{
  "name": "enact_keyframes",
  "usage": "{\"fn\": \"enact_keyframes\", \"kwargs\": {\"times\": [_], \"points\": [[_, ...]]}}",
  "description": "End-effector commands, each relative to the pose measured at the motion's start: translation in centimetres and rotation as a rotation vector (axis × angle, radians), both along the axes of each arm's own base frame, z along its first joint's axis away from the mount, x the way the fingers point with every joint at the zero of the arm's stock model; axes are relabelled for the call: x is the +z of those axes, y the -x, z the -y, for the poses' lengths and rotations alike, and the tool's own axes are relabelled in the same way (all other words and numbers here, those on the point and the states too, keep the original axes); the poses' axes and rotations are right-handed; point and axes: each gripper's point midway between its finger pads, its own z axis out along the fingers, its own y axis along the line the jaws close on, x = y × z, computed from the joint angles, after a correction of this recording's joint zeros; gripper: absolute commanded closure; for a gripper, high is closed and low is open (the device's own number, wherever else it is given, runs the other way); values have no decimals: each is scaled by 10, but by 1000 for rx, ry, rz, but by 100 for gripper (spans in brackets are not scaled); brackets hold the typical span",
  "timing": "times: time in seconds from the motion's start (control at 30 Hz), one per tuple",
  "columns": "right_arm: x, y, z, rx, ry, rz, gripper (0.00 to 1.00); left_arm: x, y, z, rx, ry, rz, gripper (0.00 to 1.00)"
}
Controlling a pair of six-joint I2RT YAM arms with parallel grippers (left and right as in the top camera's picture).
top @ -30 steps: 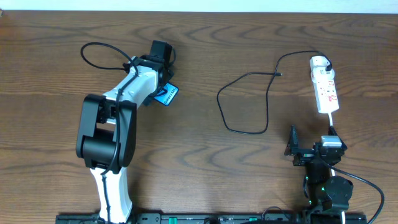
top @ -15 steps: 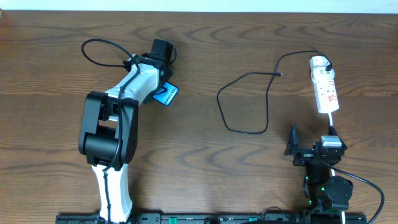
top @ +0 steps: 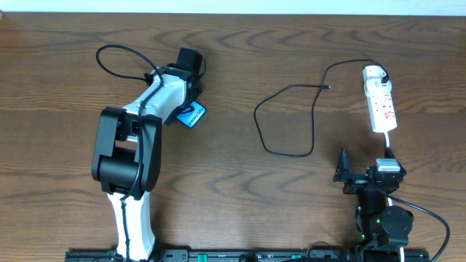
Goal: Plug charger to phone and switch on socket
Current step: 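Lift the phone with the left gripper and tilt it upright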
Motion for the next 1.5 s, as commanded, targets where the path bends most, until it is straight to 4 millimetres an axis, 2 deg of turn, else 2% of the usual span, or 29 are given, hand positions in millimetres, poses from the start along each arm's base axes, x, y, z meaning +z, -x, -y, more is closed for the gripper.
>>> {"fn": "enact_keyframes", "kwargs": {"times": [0.0,0.13,0.23,0.63,0.83,1.13,1.17,1.3,1.47], "points": [[-1,0,0,-5,-9,-1,1,-41,38,5,-70,30,-193,2],[-1,0,0,-5,-9,-1,1,-42,48,5,-168,19,-257,2],[-1,0,0,-5,-9,-1,1,-42,55,2,-170,10,-288,2],[-1,0,0,-5,-9,-1,1,-42,59,3,-172,14,-303,2],[-1,0,0,-5,-9,-1,1,-46,66,27,-186,161,-327,2],[-1,0,0,-5,-9,-1,1,-49,72,28,-184,173,-344,2],[-1,0,0,-5,-9,-1,1,-49,72,28,-184,173,-343,2],[-1,0,0,-5,-9,-1,1,-49,73,27,-183,172,-350,18],[-1,0,0,-5,-9,-1,1,-48,82,25,-179,167,-385,20]]}}
